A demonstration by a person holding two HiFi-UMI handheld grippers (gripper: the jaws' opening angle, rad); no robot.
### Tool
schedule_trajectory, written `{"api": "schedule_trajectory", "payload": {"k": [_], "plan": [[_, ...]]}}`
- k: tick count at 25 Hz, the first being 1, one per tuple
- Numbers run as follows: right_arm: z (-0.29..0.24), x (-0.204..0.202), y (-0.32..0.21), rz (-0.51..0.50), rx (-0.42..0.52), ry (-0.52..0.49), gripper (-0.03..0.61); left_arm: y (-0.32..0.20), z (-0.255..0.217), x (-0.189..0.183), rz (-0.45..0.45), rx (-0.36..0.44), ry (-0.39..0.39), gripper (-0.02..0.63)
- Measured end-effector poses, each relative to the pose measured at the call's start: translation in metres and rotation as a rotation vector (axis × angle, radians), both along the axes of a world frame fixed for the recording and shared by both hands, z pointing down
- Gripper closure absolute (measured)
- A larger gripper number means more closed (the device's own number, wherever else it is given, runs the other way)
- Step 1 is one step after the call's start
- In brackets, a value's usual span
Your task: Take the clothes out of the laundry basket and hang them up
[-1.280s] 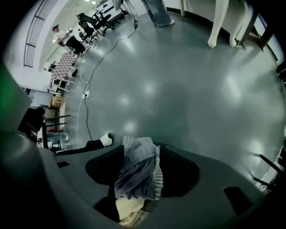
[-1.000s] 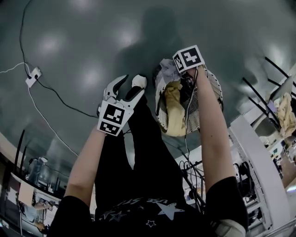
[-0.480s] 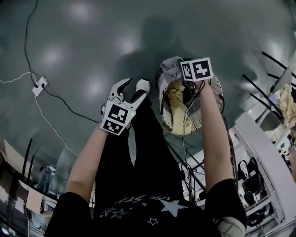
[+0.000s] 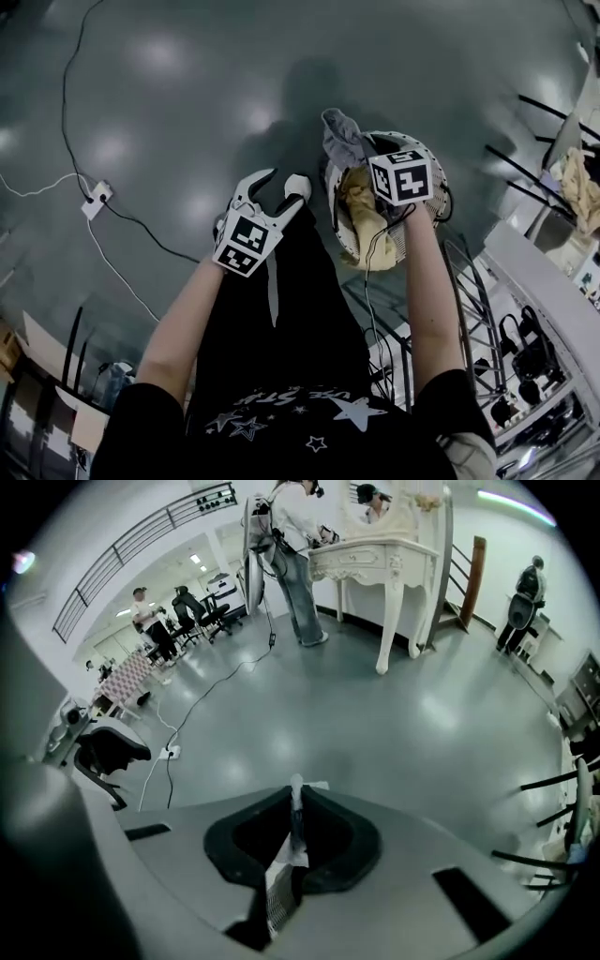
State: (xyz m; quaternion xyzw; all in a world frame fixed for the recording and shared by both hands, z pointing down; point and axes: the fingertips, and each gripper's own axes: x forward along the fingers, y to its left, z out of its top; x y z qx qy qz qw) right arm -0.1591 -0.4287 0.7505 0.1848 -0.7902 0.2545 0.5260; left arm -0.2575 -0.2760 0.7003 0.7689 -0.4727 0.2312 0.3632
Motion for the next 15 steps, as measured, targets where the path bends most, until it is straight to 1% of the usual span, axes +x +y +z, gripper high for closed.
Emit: {"api": "schedule_trajectory", "payload": {"k": [3, 9, 12, 15], "plan": [[-0.034, -0.007, 0.008, -0.005, 0.049, -0.049, 0.551, 0.008, -0.007, 0.001, 0.042, 0.004, -0.007, 0.308], [-0.102, -0.018, 0.031, -0.058, 0.129, -0.133, 0.550, 0.016, -0.017, 0.000, 0.111, 0.013, -0.024, 0.308], [-0.135, -0.018, 0.040, -0.059, 0.149, -0.183, 0.549, 0.016, -0.016, 0.000, 0.122, 0.019, -0.039, 0.308], [-0.166, -0.019, 0.048, -0.067, 0.168, -0.228, 0.549, 0.013, -0.006, 0.002, 0.120, 0.021, -0.063, 0.308]]}}
